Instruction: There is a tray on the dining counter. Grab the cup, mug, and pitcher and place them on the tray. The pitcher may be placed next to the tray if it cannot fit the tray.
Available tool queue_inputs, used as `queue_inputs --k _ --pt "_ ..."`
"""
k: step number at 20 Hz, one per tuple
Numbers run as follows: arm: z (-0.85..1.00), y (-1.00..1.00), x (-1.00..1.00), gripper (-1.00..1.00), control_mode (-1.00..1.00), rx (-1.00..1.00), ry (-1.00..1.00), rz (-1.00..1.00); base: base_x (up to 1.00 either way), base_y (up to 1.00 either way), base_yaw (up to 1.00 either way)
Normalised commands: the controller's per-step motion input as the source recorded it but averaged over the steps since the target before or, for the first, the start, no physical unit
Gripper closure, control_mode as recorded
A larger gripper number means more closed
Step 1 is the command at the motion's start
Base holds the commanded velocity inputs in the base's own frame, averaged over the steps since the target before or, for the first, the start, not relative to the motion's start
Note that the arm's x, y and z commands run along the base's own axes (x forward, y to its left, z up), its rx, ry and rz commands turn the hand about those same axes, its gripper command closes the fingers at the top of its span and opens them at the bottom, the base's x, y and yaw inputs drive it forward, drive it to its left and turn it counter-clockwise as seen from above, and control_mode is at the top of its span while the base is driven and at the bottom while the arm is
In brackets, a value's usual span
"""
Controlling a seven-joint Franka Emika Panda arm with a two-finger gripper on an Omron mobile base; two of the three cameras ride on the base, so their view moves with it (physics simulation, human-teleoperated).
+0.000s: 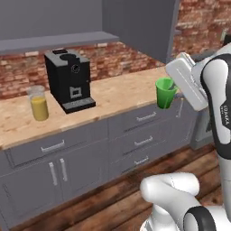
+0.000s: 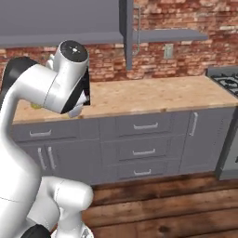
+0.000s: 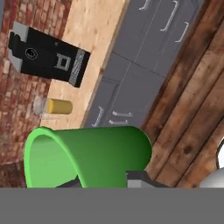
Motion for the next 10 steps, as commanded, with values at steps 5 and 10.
queue_inputs --k 5,10 --pt "0.00 0.00 0.00 1.00 1.00 0.00 0.00 0.00 -0.37 0.00 -0.72" --pt "0.00 0.00 0.00 1.00 1.00 0.00 0.00 0.00 -0.03 0.00 -0.80"
